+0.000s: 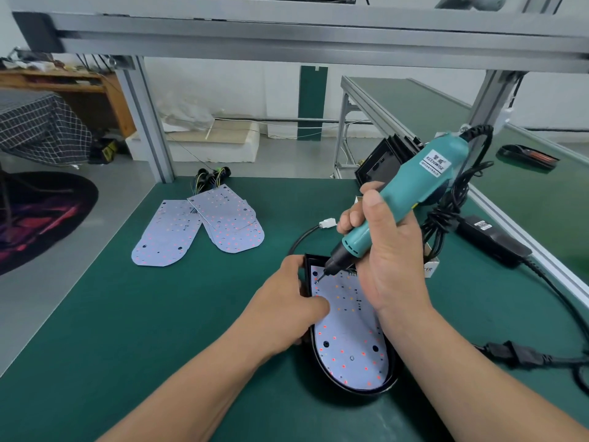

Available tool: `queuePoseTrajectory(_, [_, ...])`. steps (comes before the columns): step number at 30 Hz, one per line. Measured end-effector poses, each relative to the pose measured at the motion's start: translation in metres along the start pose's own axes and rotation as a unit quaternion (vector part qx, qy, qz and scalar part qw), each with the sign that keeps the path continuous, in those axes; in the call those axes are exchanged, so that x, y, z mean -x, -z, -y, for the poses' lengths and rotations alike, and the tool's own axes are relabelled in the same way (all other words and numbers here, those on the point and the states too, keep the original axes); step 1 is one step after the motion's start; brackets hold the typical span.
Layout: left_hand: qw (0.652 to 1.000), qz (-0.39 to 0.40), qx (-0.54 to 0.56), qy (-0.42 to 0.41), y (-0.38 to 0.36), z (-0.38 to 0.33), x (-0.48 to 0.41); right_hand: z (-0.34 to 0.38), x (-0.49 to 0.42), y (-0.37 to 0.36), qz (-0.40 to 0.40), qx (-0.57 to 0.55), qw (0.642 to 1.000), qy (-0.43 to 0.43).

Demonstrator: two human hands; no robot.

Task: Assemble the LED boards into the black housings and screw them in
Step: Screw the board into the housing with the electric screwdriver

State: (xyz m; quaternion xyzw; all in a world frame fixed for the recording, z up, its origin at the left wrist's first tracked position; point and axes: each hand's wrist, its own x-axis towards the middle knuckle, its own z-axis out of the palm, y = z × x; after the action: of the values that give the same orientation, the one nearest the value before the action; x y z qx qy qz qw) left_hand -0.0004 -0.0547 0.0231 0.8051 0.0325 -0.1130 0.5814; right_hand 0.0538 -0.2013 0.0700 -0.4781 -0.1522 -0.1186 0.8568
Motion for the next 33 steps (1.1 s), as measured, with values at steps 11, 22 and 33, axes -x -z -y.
queuePoseTrajectory(11, [1.000, -0.007, 0.000, 0.008, 0.000, -0.001, 0.001, -0.001, -0.001, -0.005, 0.137, 0.028, 0.990, -0.028])
queuePoseTrajectory(22, [1.000, 0.007, -0.003, 0.010, 0.003, -0.003, 0.002, 0.003, -0.001, 0.008, 0.142, 0.018, 0.989, -0.047])
queuePoseTrajectory(33, [1.000, 0.016, 0.025, 0.011, 0.005, 0.002, 0.000, 0.035, -0.003, 0.007, 0.054, 0.090, 0.993, 0.047])
